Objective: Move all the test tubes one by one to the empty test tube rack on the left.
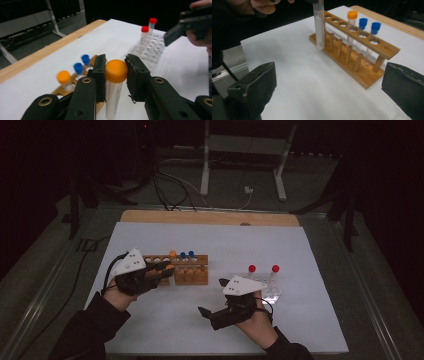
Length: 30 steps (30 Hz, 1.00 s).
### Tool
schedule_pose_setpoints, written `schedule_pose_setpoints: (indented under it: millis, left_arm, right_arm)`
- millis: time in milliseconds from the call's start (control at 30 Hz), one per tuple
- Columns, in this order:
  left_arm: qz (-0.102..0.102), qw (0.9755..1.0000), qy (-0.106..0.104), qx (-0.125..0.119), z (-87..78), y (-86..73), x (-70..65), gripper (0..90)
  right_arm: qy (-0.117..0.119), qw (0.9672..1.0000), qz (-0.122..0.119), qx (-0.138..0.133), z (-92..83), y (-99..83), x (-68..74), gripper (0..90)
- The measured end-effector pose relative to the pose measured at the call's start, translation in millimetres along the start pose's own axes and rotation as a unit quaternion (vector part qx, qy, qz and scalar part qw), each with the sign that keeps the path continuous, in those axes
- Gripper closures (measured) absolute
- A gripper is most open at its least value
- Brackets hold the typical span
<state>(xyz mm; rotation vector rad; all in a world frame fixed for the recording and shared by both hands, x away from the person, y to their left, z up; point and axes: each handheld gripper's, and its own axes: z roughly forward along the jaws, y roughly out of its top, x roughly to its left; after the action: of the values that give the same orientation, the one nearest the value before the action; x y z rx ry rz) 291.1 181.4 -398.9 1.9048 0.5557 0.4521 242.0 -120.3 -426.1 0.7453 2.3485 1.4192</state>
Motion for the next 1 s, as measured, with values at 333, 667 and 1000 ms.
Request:
schedule_pose_setpoints:
  millis: [333, 667, 1000]
  left_arm:
    - [0.0, 0.9995, 0.03, -0.009, -7.1, 16.2, 23.2, 71.9]
    - [-0.036, 0.9965, 0.066, -0.036, -0.6, 11.4, 49.1, 71.9]
    - [-0.044, 0.9948, 0.088, -0.025, 18.9, -4.2, 63.0, 71.9]
  right_arm:
    - [0.0, 0.9999, 0.005, -0.011, -4.3, 1.3, -2.6, 0.0]
    - [0.0, 0.9999, 0.005, -0.015, -5.8, 1.5, -4.1, 0.0]
    - [0.003, 0.9998, 0.008, -0.019, -6.3, 0.9, -5.2, 0.0]
